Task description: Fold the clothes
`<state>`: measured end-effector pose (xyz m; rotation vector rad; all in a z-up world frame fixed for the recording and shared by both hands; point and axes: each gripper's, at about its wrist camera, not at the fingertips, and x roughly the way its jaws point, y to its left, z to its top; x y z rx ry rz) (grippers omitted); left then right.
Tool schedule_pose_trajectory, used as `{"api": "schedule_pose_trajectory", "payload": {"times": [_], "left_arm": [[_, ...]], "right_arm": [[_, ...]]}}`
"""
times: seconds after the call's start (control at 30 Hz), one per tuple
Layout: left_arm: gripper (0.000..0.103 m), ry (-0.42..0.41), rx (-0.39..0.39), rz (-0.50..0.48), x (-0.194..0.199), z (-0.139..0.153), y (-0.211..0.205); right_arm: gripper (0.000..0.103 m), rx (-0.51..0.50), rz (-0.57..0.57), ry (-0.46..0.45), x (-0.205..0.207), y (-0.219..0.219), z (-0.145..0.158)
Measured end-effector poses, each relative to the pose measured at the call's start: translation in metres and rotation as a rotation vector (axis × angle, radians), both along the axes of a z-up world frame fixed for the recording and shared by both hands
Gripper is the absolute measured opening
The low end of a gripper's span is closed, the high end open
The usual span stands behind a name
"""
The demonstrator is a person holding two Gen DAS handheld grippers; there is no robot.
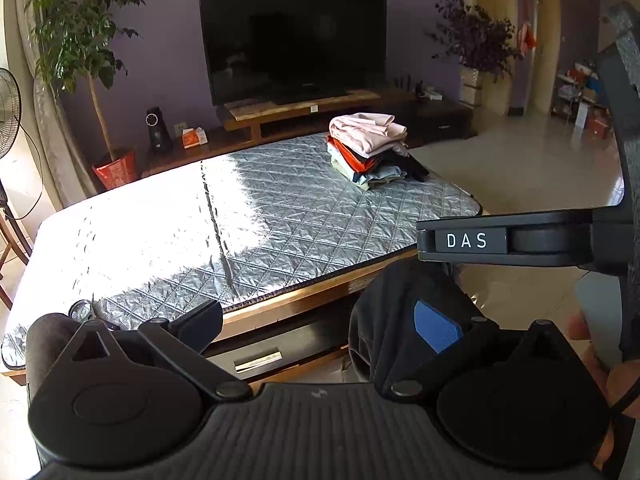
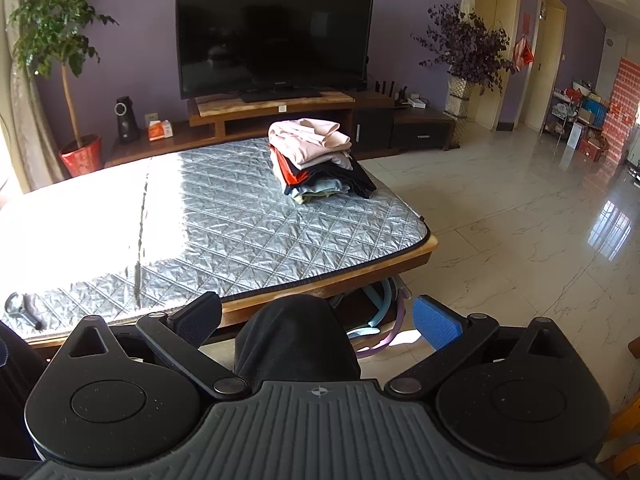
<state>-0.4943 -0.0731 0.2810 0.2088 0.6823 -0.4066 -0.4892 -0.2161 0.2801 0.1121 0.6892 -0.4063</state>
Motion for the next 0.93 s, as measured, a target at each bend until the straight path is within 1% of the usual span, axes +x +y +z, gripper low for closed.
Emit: {"api": "schedule_pose_trajectory", "payload": {"times": [0.37, 0.47, 0.63, 0.7, 0.83, 0.93], "left_arm": [[0.102, -0.009, -0.009, 0.011, 0.002, -0.001, 0.000], [0.102, -0.008, -0.043, 0.008, 0.003, 0.001, 0.003], [0.102, -0.037, -0.100, 0.022, 0.002, 0.002, 0.012], [0.102, -0.032, -0.116, 0.016, 0.003, 0.001, 0.014], [0.102, -0.047, -0.107, 0.005, 0.002, 0.000, 0.010], [0.102, -0.038, -0.099, 0.012, 0.006, -0.004, 0.009]], "right_arm": [[0.103, -0.006, 0.009, 0.012, 0.002, 0.002, -0.003], [0.103, -0.009, 0.014, 0.017, 0.003, 0.004, -0.004], [0.103, -0.011, 0.019, 0.020, 0.005, 0.006, -0.006], [0.103, -0.027, 0.021, 0.018, 0.005, 0.008, -0.007], [0.103, -0.064, 0.026, 0.023, 0.007, 0.014, -0.008], [0.103, -0.055, 0.030, 0.035, 0.013, 0.014, -0.010]]}}
